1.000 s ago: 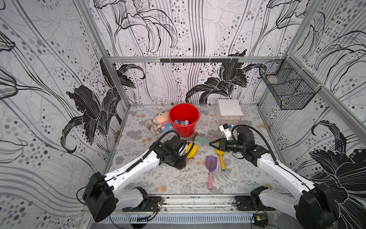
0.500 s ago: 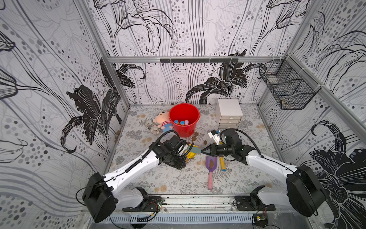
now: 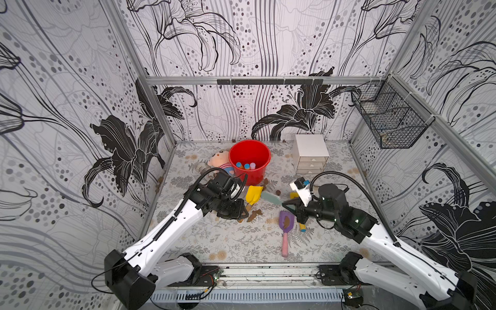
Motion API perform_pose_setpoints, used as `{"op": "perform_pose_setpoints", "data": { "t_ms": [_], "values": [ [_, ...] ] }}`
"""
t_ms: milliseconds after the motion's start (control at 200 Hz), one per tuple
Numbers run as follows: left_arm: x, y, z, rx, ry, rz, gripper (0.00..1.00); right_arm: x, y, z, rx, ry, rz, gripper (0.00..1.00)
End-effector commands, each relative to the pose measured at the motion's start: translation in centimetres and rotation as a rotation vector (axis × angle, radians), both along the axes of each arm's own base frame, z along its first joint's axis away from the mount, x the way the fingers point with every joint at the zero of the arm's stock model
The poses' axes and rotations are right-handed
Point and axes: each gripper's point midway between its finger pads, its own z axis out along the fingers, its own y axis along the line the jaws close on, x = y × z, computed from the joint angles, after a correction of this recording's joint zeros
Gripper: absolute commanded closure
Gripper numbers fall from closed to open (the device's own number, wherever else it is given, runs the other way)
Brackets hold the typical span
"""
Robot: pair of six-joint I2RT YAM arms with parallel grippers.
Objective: Brush the soil off the hand trowel and place it into the bucket
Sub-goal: Brush off the soil from the hand trowel.
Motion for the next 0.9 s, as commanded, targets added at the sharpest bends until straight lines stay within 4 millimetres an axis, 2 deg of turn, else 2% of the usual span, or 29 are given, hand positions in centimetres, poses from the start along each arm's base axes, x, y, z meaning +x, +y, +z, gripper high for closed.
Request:
{"op": "perform_pose_setpoints", "data": {
  "t_ms": [0,165,340,446,601,771,896],
  "values": [
    [-2.2,0.2,2.5,-0.094,0.123,0.073,1.0,0.1,-0.6,-2.7,-0.225,-0.291,0.04,1.0],
    [-3.0,0.7,3.5,-0.135,0.206,0.127,1.0,-1.8,2.1,-3.3,-0.302,-0.492,0.234,1.0],
    [-3.0,-0.2,3.9,-0.188,0.26,0.12,1.0,-4.5,5.2,-2.7,-0.289,-0.651,0.408,1.0],
    [-2.8,-0.8,3.7,-0.209,0.289,0.126,1.0,-5.8,6.6,-3.3,-0.336,-0.7,0.466,1.0],
    [-2.5,-1.2,3.4,-0.228,0.309,0.127,1.0,-4.4,7.5,-2.4,-0.342,-0.759,0.362,1.0],
    [-2.5,-1.2,2.3,-0.218,0.327,0.129,1.0,-3.0,6.7,-1.3,-0.339,-0.76,0.243,1.0],
    [-2.5,-1.1,1.9,-0.206,0.328,0.13,1.0,-2.1,5.5,-1.7,-0.358,-0.727,0.163,1.0]
  ]
}}
